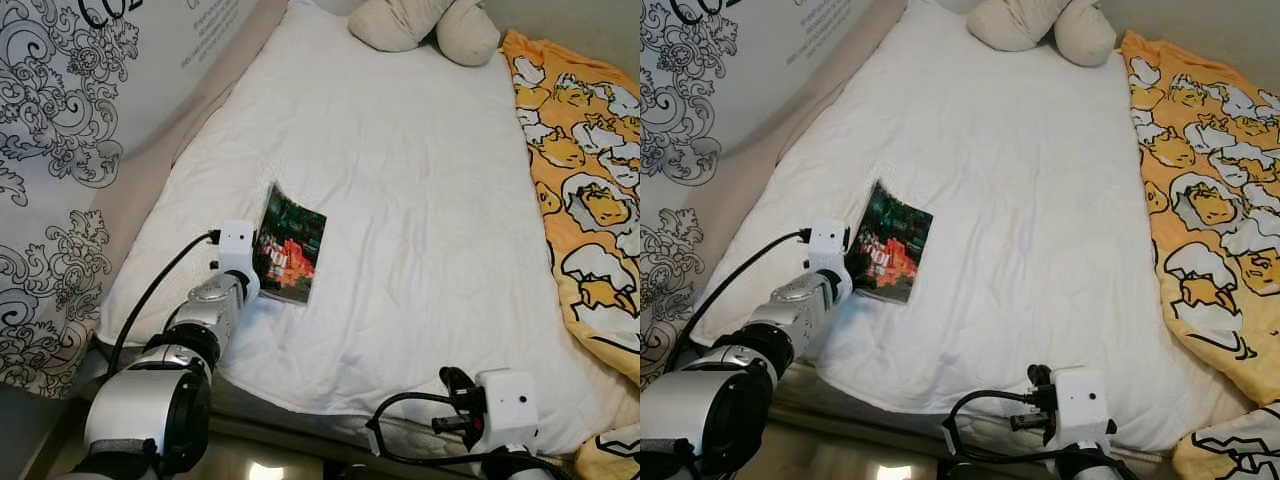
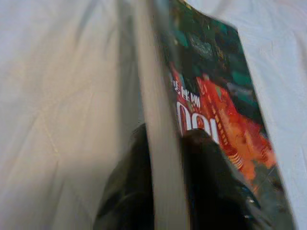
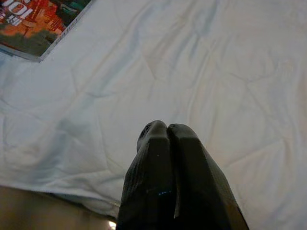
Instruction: Clean up the room
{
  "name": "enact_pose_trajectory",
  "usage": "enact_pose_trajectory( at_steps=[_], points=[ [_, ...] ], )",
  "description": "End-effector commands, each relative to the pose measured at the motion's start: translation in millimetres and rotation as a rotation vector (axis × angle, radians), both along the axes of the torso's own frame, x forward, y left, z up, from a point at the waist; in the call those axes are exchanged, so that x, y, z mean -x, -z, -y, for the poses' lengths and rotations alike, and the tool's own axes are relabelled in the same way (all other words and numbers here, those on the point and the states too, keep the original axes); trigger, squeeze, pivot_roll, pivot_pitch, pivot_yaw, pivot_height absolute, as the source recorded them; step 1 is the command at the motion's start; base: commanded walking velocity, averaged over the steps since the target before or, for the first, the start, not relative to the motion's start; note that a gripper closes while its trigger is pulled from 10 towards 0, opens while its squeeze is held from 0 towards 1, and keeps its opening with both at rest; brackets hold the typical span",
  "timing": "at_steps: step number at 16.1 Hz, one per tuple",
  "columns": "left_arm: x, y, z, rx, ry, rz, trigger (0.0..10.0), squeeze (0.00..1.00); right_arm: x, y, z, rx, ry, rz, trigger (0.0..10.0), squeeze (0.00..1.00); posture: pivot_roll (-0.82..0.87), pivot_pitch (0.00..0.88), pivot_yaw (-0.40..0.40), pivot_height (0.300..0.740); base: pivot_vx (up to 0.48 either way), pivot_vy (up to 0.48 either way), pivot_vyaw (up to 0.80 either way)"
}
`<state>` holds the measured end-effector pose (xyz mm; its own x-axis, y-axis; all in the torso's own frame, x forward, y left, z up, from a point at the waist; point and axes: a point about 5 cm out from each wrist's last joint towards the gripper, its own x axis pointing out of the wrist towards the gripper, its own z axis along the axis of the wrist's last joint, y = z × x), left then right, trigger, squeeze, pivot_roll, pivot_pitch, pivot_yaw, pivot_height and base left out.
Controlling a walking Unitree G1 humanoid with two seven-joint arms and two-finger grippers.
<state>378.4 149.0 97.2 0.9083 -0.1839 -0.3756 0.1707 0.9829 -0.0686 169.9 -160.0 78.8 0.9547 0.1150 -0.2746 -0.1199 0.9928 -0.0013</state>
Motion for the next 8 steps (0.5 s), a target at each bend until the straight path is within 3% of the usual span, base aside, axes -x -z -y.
enact_pose_trajectory(
  at_steps=[1,2,3,5,8],
  points=[
    [7.9,15,5.3,-0.053,0.046,-0.058,10.0,1.00,2.3,4,3.6,0.016,0.010,-0.028,10.0,0.00,-0.29,0.229,-0.121,0.740,0.000,0.000,0.00],
    [7.4,14,4.3,-0.101,0.064,-0.048,10.0,1.00,1.8,5,3.1,0.014,0.011,-0.028,10.0,0.00,-0.29,0.228,-0.119,0.740,0.000,0.000,0.00],
    [5.9,11,0.7,-0.202,0.094,-0.027,10.0,1.00,2.9,5,2.5,0.004,0.012,-0.026,10.0,0.00,-0.29,0.227,-0.117,0.740,0.000,0.000,0.00],
    [3.6,6,-4.6,-0.294,0.121,0.003,10.0,1.00,4.4,5,1.3,-0.003,0.011,-0.026,10.0,0.00,-0.29,0.226,-0.112,0.740,0.000,0.000,0.00],
    [0.4,-1,-11.1,-0.370,0.151,0.033,10.0,1.00,5.7,9,0.0,-0.007,0.007,-0.035,10.0,0.00,-0.28,0.219,-0.107,0.740,0.000,0.000,0.00]
  ],
)
